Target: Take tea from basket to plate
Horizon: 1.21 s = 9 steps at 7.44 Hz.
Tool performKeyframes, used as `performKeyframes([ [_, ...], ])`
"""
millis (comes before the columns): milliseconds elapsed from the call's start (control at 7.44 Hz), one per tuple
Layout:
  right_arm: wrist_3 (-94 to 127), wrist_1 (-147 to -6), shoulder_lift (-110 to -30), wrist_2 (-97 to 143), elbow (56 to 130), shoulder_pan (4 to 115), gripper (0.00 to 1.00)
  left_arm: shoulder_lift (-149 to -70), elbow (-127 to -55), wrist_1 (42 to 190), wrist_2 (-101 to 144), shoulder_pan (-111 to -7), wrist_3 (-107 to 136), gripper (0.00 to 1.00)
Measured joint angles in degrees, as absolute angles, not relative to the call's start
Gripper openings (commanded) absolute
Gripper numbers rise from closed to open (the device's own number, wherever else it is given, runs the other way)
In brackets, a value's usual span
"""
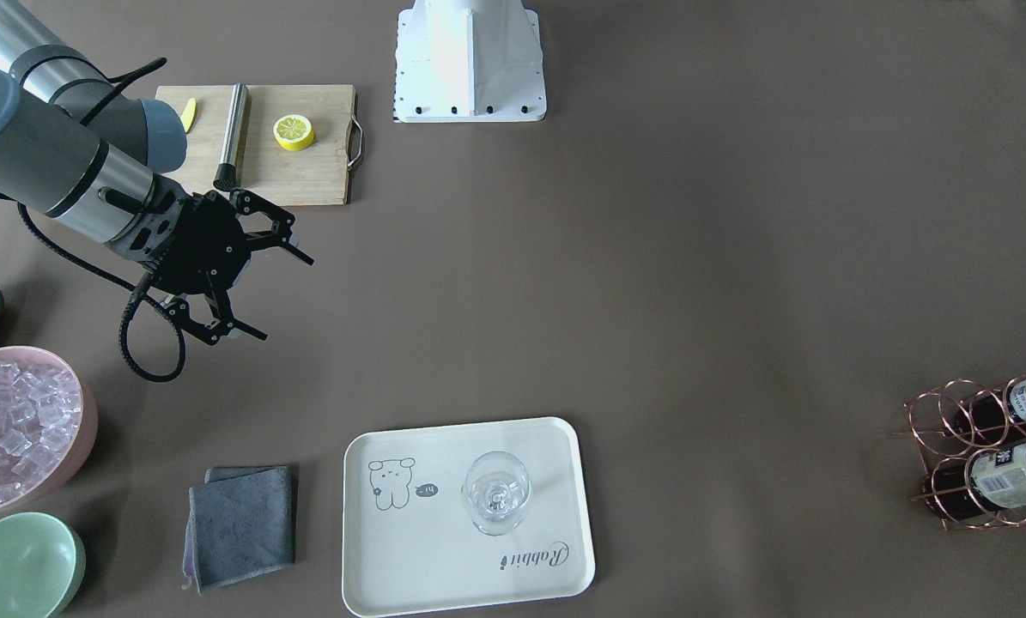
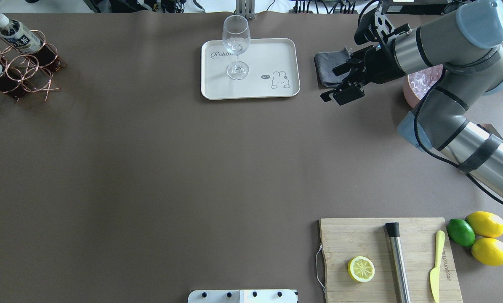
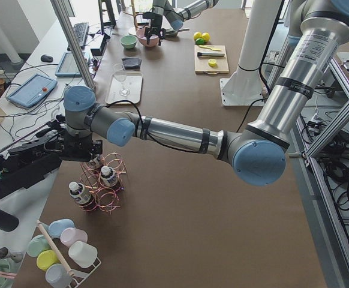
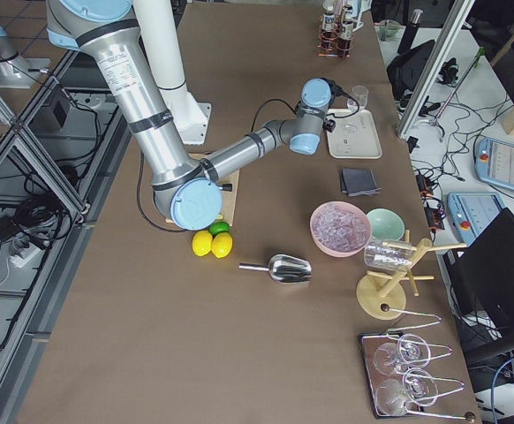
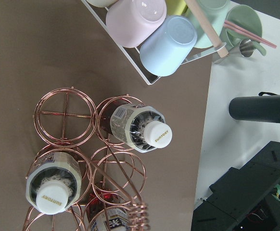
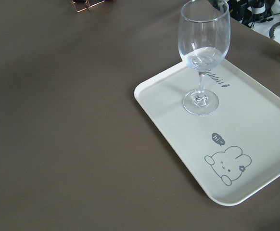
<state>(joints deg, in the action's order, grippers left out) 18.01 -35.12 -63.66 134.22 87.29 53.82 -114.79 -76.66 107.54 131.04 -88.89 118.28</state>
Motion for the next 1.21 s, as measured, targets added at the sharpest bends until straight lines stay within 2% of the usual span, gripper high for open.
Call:
performKeyframes([
  [269,18.1,-19.2,-64.4,132.4,81.7,53.4,1.00,-114.8,-76.7,108.1,131.0,-87.8,118.9,0.84],
  [537,17.6,-5.0,-64.6,127.4,80.2,50.8,1.00,-114.6,-76.5,109.3,130.9,-87.5,119.1,0.72],
  [806,15.7,1.7,-64.2,124.5,79.8,48.3,1.00,-113.3,-77.1,109.6,130.9,-87.3,118.9,0.58],
  [1075,14.5,4.3,-64.2,124.3,79.0,47.6,1.00,-112.7,-77.3,109.7,131.0,-87.2,118.8,0.58],
  [1209,14.6,5.7,-64.1,124.9,77.9,47.4,1.00,-112.8,-77.4,109.7,131.0,-87.2,118.9,0.42],
])
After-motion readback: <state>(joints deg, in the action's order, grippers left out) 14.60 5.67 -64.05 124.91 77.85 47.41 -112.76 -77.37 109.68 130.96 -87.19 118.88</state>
